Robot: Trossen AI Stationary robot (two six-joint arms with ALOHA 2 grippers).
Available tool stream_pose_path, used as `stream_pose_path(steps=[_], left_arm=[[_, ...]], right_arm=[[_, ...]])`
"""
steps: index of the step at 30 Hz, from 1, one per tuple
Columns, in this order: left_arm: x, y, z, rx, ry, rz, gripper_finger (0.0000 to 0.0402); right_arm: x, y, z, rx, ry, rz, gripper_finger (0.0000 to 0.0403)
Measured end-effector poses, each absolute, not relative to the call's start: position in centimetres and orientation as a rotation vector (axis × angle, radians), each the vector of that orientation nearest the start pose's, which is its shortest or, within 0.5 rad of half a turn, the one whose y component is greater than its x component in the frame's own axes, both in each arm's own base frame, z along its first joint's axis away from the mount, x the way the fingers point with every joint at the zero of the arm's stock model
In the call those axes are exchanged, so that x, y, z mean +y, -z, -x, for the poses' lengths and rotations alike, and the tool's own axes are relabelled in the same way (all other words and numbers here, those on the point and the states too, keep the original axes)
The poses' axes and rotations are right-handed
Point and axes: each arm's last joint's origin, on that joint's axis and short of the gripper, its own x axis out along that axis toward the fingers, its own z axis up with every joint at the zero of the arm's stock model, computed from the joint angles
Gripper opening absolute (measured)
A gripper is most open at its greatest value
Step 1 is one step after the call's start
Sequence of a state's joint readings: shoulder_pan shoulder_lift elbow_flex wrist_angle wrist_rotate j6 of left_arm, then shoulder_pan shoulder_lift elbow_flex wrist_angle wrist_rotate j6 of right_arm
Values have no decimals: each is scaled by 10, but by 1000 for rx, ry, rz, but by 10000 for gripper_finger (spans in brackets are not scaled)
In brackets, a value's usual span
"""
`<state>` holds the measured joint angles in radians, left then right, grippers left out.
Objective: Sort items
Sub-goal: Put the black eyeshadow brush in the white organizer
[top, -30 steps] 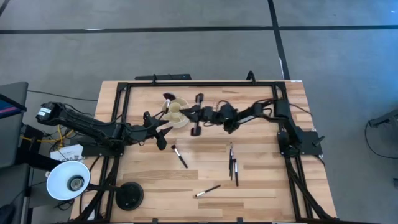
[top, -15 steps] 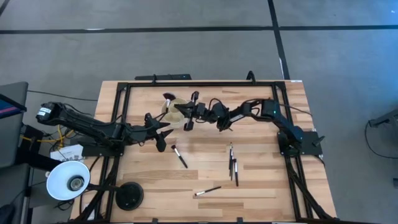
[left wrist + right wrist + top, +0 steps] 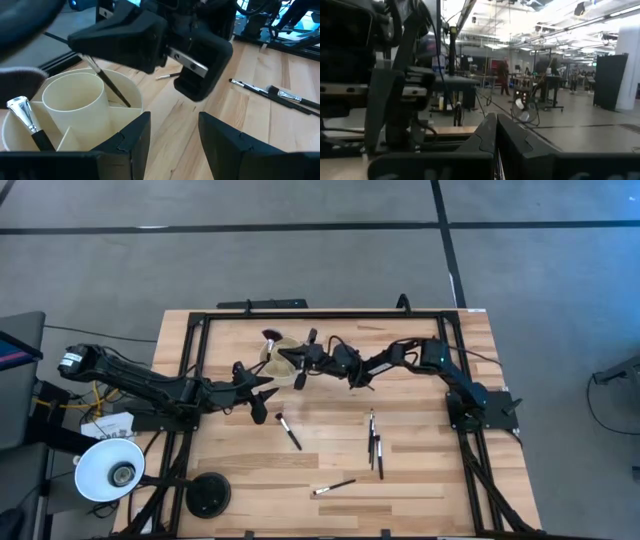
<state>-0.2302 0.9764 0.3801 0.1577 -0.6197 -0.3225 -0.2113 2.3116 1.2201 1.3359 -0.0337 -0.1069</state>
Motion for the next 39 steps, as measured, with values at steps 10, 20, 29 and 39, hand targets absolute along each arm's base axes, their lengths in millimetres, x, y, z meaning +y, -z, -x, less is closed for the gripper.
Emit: stream_pose_path(steps=[10,20,29,39], left_arm=[[-27,-196,-190,328,-442,136,163],[-27,-196,-190,328,-442,136,163],[-28,-196,-190,331,-428,139,163],[-28,-196,-191,336,-409,143,163]], right_arm=[[-92,-130,-450,-211,186,103,14],[-88,-127,-451,-186,177,99,84],[-67,-133,-454,-204,129,96,133],[-43,-199,-445,11,78,86,175]])
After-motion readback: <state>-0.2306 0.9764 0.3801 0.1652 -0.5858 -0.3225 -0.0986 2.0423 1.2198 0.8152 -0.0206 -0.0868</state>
